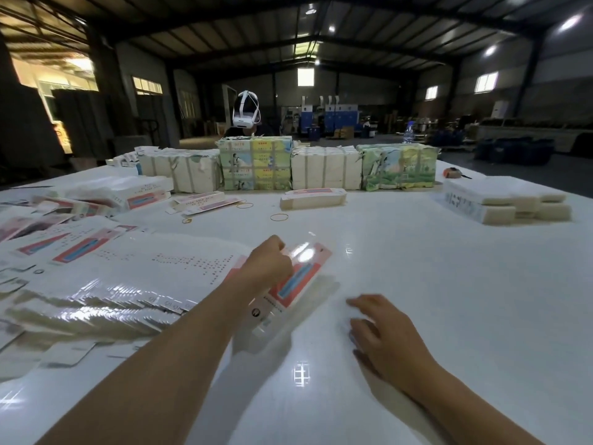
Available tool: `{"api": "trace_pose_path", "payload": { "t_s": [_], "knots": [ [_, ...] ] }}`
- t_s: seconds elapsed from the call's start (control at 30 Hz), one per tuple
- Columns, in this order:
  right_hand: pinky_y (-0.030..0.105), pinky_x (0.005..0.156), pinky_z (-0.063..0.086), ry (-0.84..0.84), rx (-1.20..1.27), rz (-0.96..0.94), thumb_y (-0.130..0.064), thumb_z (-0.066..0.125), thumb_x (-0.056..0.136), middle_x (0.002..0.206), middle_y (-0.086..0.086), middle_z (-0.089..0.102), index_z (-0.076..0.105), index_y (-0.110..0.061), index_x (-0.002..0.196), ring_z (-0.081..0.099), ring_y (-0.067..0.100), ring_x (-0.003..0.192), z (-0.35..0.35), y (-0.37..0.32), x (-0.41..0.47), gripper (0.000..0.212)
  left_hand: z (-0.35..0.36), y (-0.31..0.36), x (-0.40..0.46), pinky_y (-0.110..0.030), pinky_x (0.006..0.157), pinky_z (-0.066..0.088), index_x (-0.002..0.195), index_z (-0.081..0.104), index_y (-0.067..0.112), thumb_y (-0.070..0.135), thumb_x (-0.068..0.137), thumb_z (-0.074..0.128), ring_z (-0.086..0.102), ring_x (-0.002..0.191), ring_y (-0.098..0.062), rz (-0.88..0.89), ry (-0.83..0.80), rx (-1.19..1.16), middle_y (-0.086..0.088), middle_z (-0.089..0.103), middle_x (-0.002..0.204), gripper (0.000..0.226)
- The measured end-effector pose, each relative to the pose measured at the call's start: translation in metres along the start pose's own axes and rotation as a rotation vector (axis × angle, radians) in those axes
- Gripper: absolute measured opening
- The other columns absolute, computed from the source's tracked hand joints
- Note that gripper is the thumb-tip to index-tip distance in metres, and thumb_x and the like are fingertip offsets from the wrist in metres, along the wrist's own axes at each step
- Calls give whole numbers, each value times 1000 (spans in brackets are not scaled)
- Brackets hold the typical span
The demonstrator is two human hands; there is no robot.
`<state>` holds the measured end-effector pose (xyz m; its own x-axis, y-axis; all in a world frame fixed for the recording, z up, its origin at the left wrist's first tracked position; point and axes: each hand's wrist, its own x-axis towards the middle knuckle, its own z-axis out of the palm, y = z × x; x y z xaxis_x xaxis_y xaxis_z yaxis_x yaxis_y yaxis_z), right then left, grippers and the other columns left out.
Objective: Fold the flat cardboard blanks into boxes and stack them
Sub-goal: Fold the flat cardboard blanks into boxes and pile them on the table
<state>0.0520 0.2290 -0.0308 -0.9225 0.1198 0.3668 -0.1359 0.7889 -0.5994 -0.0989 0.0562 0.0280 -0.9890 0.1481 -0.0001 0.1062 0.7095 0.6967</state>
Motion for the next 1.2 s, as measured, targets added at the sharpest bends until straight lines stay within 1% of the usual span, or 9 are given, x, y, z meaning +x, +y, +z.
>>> {"api": "trace_pose_path", "payload": {
  "t_s": [0.1, 0.17, 0.23, 0.33, 0.43, 0.63, 0.8, 1.03, 1.2],
  "knots": [
    [24, 62, 52, 232, 570, 349, -34, 54, 95, 110, -4, 61, 51, -31, 118, 62, 9, 91, -19, -8, 5, 23, -2, 8, -47, -17, 48, 47, 109, 46, 44, 19, 83, 62, 63, 70, -9, 232, -170, 52, 18, 51, 91, 39],
    [25, 46, 48, 110, 871, 566, -38, 52, 96, 89, 3, 69, 59, -18, 106, 65, 17, 70, -31, -9, 7, 24, -2, 6, -72, -10, 48, 45, 118, 47, 48, 25, 85, 62, 64, 68, -6, 344, -235, 113, 25, 48, 93, 43],
    [23, 35, 40, -22, 1035, 635, -25, 52, 96, 66, 10, 68, 60, -5, 86, 57, 18, 46, -36, -14, 3, 24, 0, 1, -93, -11, 53, 48, 129, 46, 46, 35, 87, 58, 64, 71, -6, 406, -225, 136, 23, 50, 105, 45],
    [23, 34, 40, -18, 1013, 561, -6, 53, 94, 53, 12, 62, 50, -2, 71, 52, 19, 37, -33, -19, -5, 23, 12, -10, -111, -20, 71, 52, 139, 39, 38, 71, 74, 42, 60, 86, -9, 536, -75, 387, 14, 54, 122, 73],
    [26, 38, 46, -42, 1006, 519, -4, 56, 91, 55, 13, 64, 52, 0, 71, 57, 23, 41, -26, -24, -10, 21, 29, -15, -120, -21, 81, 38, 144, 27, 30, 90, 59, 37, 45, 94, -6, 653, 43, 567, 13, 48, 126, 105],
    [28, 47, 54, -135, 1186, 456, -10, 54, 89, 78, 18, 69, 66, 6, 91, 67, 25, 62, -30, -24, -13, 20, 34, -13, -128, -22, 78, 35, 142, 31, 21, 66, 64, 65, 43, 94, -6, 769, 164, 384, 3, 53, 120, 96],
    [29, 53, 55, -206, 1189, 285, -4, 68, 71, 89, 16, 72, 65, -3, 101, 70, 27, 75, -32, -14, -13, 30, 28, -8, -134, -26, 72, 41, 129, 50, 11, 58, 54, 68, 55, 81, -14, 868, 256, 370, -4, 63, 104, 90],
    [23, 43, 48, -320, 956, 204, -16, 75, 70, 79, 7, 71, 76, -16, 87, 66, 16, 59, -29, -10, -12, 18, 30, -8, -135, -33, 65, 52, 120, 55, 8, 51, 46, 88, 60, 74, -18, 895, 222, 495, -5, 64, 93, 91],
    [22, 41, 48, -258, 921, 248, -5, 69, 77, 67, 3, 68, 72, -9, 83, 61, 13, 50, -30, -5, -11, 8, 33, -6, -137, -42, 60, 54, 118, 58, 7, 46, 46, 90, 63, 70, -23, 865, 199, 510, -9, 66, 93, 88]
  ]
}}
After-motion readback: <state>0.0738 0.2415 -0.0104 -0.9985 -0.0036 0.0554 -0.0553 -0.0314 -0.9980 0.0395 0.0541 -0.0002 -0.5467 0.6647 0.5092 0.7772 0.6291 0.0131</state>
